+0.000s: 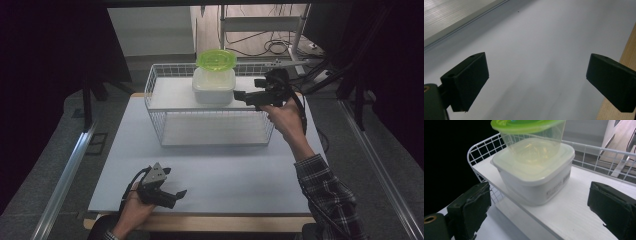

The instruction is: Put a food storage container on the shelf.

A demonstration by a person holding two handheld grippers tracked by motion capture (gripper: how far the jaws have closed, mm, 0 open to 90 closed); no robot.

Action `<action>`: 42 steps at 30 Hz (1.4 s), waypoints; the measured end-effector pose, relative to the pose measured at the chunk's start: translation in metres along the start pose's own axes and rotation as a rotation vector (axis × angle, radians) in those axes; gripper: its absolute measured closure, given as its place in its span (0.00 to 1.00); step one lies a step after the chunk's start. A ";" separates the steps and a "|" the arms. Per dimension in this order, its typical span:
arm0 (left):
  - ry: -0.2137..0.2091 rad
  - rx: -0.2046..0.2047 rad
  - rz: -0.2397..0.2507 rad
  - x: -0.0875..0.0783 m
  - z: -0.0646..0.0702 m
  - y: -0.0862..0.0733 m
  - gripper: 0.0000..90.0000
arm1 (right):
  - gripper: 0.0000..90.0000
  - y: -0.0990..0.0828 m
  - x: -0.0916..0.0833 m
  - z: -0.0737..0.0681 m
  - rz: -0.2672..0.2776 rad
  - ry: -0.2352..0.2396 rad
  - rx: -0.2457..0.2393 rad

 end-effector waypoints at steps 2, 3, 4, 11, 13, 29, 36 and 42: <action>0.000 -0.001 0.000 0.000 0.000 0.000 0.04 | 0.06 -0.004 -0.002 0.001 -0.001 -0.002 -0.004; 0.000 -0.001 0.000 0.000 0.000 0.000 0.04 | 0.06 -0.005 -0.003 0.002 -0.002 -0.003 -0.008; 0.001 -0.001 0.000 0.000 0.000 0.000 0.04 | 0.06 -0.007 -0.005 0.002 -0.004 -0.005 -0.009; 0.001 -0.004 0.001 0.001 0.000 0.000 0.04 | 0.06 -0.020 -0.009 0.003 -0.020 -0.001 -0.026; 0.002 -0.004 0.001 0.001 0.000 0.000 0.04 | 0.06 -0.024 -0.009 0.003 -0.026 -0.002 -0.031; 0.003 -0.006 0.001 0.001 0.000 0.000 0.04 | 0.02 -0.049 -0.015 0.003 -0.045 -0.022 -0.061; 0.002 -0.005 -0.001 0.001 0.000 0.000 0.04 | 0.01 -0.061 -0.017 0.002 -0.049 -0.045 -0.082; 0.003 -0.005 -0.001 0.001 0.000 0.000 0.04 | 0.01 -0.073 -0.016 0.005 -0.059 -0.057 -0.093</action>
Point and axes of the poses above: each handheld gripper's, and its own axes: x roughly forward along the jaws, y roughly out of its top, z roughly to its right, the point moved 6 cm from there along x, roughly forward along the jaws, and after that the axes turned 15 degrees about x, right-handed, at the moved point
